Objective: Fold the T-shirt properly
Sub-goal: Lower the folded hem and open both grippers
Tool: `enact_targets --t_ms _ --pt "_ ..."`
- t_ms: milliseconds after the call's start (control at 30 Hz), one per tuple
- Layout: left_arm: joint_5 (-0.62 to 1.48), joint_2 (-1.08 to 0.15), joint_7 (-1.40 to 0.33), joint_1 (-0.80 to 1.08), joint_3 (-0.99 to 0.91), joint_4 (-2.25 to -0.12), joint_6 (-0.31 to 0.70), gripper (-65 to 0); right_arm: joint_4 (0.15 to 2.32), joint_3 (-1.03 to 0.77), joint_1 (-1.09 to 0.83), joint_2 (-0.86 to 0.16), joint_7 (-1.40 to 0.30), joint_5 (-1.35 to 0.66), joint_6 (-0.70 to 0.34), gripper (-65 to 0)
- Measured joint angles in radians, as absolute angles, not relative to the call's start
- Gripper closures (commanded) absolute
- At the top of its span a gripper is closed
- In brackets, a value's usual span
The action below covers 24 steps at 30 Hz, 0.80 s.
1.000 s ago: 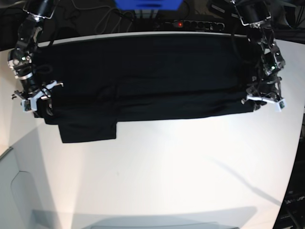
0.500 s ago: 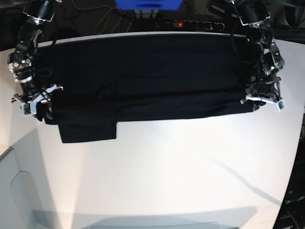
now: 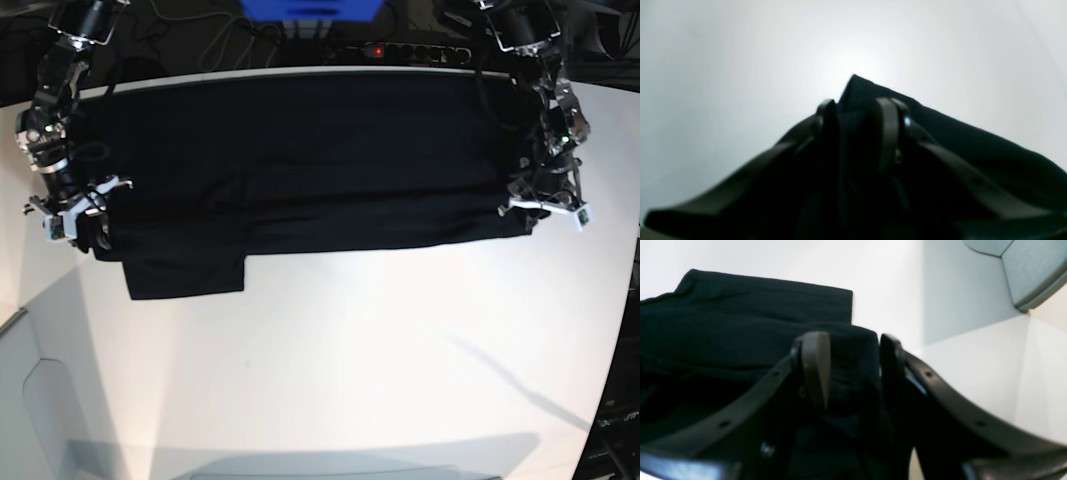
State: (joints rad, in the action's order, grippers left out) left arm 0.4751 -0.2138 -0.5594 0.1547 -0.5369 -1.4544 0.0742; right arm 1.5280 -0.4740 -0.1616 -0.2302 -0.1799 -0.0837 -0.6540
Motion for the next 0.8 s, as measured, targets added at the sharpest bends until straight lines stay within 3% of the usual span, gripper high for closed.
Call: enact_targets --t_ms 67,200,800 --pt "0.475 -0.213 -0.562 0.155 -0.537 -1.454 0.075 -15.3 1.528 -0.474 -0.162 -0.23 -0.18 -0.084 -0.654 -25.5" --pt "0.476 -0.213 -0.561 0.155 -0.537 -1.454 0.075 0.0 1.528 -0.474 -0.162 -0.23 -0.18 -0.084 -0.654 -25.5" --pt "0.478 -0.214 -0.565 0.201 -0.546 -1.562 0.073 0.0 1.522 -0.474 -0.036 -0.231 -0.183 -0.083 -0.654 -26.0"
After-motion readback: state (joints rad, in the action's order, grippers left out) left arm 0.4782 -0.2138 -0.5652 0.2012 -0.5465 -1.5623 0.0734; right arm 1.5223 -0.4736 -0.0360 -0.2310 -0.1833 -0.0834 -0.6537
